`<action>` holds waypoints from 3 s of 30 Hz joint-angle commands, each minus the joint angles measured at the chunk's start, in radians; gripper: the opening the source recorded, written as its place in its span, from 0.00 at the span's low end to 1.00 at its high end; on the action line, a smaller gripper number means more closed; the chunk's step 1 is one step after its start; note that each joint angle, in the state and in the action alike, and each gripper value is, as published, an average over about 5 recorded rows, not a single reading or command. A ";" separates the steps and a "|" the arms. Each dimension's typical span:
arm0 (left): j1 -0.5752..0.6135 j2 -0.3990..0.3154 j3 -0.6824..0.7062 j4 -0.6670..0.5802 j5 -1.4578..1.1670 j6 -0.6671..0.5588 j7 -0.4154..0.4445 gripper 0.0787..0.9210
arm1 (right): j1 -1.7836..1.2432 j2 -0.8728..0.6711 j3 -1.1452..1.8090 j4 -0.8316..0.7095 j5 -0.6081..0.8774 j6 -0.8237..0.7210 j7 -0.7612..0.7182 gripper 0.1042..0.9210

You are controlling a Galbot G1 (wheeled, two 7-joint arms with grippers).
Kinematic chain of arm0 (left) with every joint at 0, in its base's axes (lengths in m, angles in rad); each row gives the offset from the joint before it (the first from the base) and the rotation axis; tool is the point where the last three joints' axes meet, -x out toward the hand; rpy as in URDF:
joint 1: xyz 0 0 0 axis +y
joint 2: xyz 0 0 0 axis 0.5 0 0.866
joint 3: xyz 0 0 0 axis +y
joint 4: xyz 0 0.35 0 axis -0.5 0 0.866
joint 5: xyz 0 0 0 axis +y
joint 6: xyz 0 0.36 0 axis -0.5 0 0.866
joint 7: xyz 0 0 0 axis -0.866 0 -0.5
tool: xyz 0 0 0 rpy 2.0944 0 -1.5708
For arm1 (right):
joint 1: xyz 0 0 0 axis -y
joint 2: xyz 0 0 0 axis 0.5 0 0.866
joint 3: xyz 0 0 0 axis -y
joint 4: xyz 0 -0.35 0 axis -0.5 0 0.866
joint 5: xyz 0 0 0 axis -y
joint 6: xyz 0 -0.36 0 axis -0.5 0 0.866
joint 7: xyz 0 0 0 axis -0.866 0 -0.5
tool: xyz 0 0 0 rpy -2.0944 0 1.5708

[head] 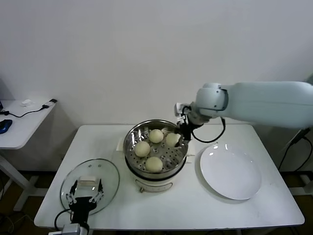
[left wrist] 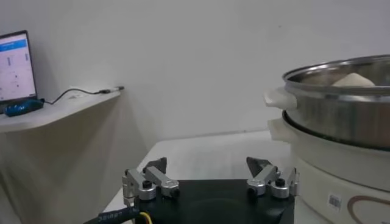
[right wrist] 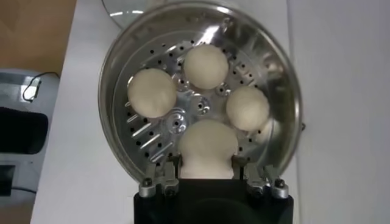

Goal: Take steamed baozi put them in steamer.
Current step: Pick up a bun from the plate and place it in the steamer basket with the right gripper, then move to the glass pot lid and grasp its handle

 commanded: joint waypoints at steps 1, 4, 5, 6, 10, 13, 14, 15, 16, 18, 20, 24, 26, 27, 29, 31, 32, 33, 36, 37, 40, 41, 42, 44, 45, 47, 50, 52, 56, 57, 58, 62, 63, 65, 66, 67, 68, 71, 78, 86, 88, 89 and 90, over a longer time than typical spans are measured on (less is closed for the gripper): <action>0.001 0.002 -0.002 0.004 0.000 0.000 -0.001 0.88 | -0.179 0.059 0.041 -0.078 -0.064 -0.045 0.080 0.57; 0.001 0.004 -0.005 0.003 -0.001 0.001 -0.001 0.88 | -0.200 0.071 0.049 -0.108 -0.089 -0.042 0.078 0.57; 0.001 0.005 -0.006 0.004 -0.002 0.001 -0.001 0.88 | -0.205 0.074 0.051 -0.114 -0.096 -0.040 0.076 0.57; 0.001 0.005 -0.007 0.004 -0.002 0.000 -0.001 0.88 | -0.210 0.076 0.054 -0.119 -0.101 -0.039 0.075 0.57; -0.002 0.007 -0.011 0.009 -0.003 -0.002 -0.003 0.88 | -0.220 0.091 0.063 -0.143 -0.118 -0.035 0.067 0.57; -0.004 0.007 -0.011 0.010 -0.002 -0.001 -0.003 0.88 | -0.217 0.095 0.066 -0.149 -0.116 -0.024 0.052 0.57; -0.006 0.006 -0.011 0.011 -0.003 -0.001 -0.002 0.88 | -0.215 0.095 0.067 -0.149 -0.114 -0.017 0.046 0.57; -0.007 0.006 -0.011 0.011 -0.003 0.000 -0.002 0.88 | -0.212 0.094 0.070 -0.149 -0.111 -0.009 0.039 0.57; -0.008 0.006 -0.011 0.012 -0.003 0.001 -0.002 0.88 | -0.209 0.093 0.073 -0.148 -0.108 0.000 0.031 0.57; -0.010 0.006 -0.012 0.012 -0.004 0.002 -0.002 0.88 | -0.195 0.084 0.081 -0.146 -0.094 0.025 0.006 0.60; -0.010 0.006 -0.013 0.010 -0.005 0.004 -0.002 0.88 | -0.176 0.068 0.099 -0.142 -0.073 0.053 -0.021 0.65; -0.012 0.008 -0.018 0.006 -0.012 0.008 -0.002 0.88 | -0.131 0.014 0.160 -0.144 -0.027 0.112 -0.077 0.78; -0.012 0.009 -0.020 0.003 -0.015 0.011 -0.003 0.88 | -0.117 -0.024 0.210 -0.156 0.007 0.130 -0.089 0.84; -0.011 0.009 -0.021 0.000 -0.016 0.014 -0.004 0.88 | -0.118 -0.045 0.243 -0.165 0.026 0.134 -0.086 0.85; -0.008 0.010 -0.023 -0.008 -0.024 0.024 -0.005 0.88 | -0.145 -0.092 0.335 -0.185 0.067 0.138 -0.045 0.87; -0.003 0.012 -0.024 -0.020 -0.043 0.036 -0.009 0.88 | -0.209 -0.137 0.456 -0.209 0.092 0.156 0.067 0.88; -0.001 0.014 -0.025 -0.026 -0.058 0.042 -0.010 0.88 | -0.256 -0.160 0.525 -0.221 0.086 0.177 0.141 0.88; 0.002 0.017 -0.026 -0.032 -0.074 0.045 -0.014 0.88 | -0.308 -0.184 0.599 -0.232 0.064 0.203 0.213 0.88; 0.009 0.030 -0.029 -0.051 -0.100 0.063 -0.022 0.88 | -0.464 -0.270 0.800 -0.233 -0.039 0.267 0.364 0.88; 0.010 0.035 -0.033 -0.056 -0.100 0.070 -0.019 0.88 | -0.516 -0.303 0.865 -0.219 -0.057 0.275 0.399 0.88; 0.004 0.047 -0.049 -0.062 -0.073 0.078 -0.001 0.88 | -0.733 -0.405 1.098 -0.141 -0.061 0.273 0.545 0.88; 0.001 0.049 -0.054 -0.060 -0.060 0.074 0.001 0.88 | -0.821 -0.433 1.176 -0.111 -0.061 0.273 0.590 0.88; -0.003 0.050 -0.059 -0.058 -0.049 0.071 -0.002 0.88 | -0.923 -0.464 1.267 -0.079 -0.064 0.279 0.630 0.88; -0.010 0.052 -0.065 -0.053 -0.040 0.067 -0.013 0.88 | -1.167 -0.506 1.482 -0.021 -0.109 0.308 0.661 0.88; -0.011 0.052 -0.066 -0.051 -0.041 0.064 -0.019 0.88 | -1.301 -0.518 1.595 0.001 -0.146 0.333 0.662 0.88; -0.013 0.054 -0.066 -0.048 -0.045 0.060 -0.030 0.88 | -1.570 -0.511 1.840 0.031 -0.241 0.394 0.644 0.88; -0.014 0.053 -0.062 -0.041 -0.042 0.058 -0.054 0.88 | -1.903 -0.438 2.142 0.063 -0.325 0.485 0.614 0.88; -0.014 0.052 -0.056 -0.039 -0.032 0.062 -0.072 0.88 | -2.067 -0.368 2.275 0.080 -0.339 0.540 0.596 0.88; -0.007 0.054 -0.048 -0.039 0.020 0.057 -0.093 0.88 | -2.266 -0.218 2.409 0.094 -0.362 0.644 0.571 0.88; -0.003 0.056 -0.045 -0.038 0.039 0.055 -0.103 0.88 | -2.307 -0.182 2.428 0.096 -0.369 0.666 0.567 0.88; 0.001 0.059 -0.042 -0.036 0.058 0.052 -0.113 0.88 | -2.343 -0.152 2.441 0.098 -0.377 0.682 0.564 0.88; 0.010 0.073 -0.032 -0.013 0.120 0.020 -0.144 0.88 | -2.452 -0.048 2.452 0.117 -0.403 0.740 0.557 0.88; 0.011 0.076 -0.031 -0.005 0.131 0.005 -0.145 0.88 | -2.468 -0.026 2.448 0.123 -0.406 0.752 0.555 0.88; 0.010 0.080 -0.030 0.011 0.158 -0.023 -0.147 0.88 | -2.493 0.011 2.437 0.134 -0.410 0.774 0.550 0.88; 0.009 0.082 -0.031 0.020 0.174 -0.036 -0.150 0.88 | -2.504 0.028 2.429 0.139 -0.416 0.785 0.549 0.88; 0.007 0.083 -0.031 0.034 0.204 -0.053 -0.163 0.88 | -2.514 0.044 2.421 0.142 -0.426 0.797 0.548 0.88; 0.006 0.083 -0.032 0.049 0.250 -0.070 -0.184 0.88 | -2.524 0.058 2.414 0.144 -0.439 0.807 0.549 0.88; 0.006 0.088 -0.047 0.102 0.471 -0.129 -0.284 0.88 | -2.547 0.093 2.395 0.149 -0.479 0.830 0.558 0.88; 0.021 0.188 -0.067 0.281 1.066 -0.210 -0.525 0.88 | -2.556 0.131 2.348 0.142 -0.504 0.835 0.577 0.88; -0.060 0.242 -0.043 0.468 1.295 -0.272 -0.534 0.88 | -2.548 0.163 2.329 0.154 -0.533 0.818 0.580 0.88; -0.089 0.231 -0.043 0.477 1.296 -0.274 -0.506 0.88 | -2.552 0.171 2.327 0.158 -0.543 0.819 0.579 0.88; -0.103 0.225 -0.045 0.480 1.297 -0.271 -0.488 0.88 | -2.554 0.174 2.326 0.159 -0.546 0.820 0.579 0.88; -0.115 0.219 -0.046 0.483 1.299 -0.264 -0.469 0.88 | -2.557 0.178 2.326 0.161 -0.548 0.821 0.580 0.88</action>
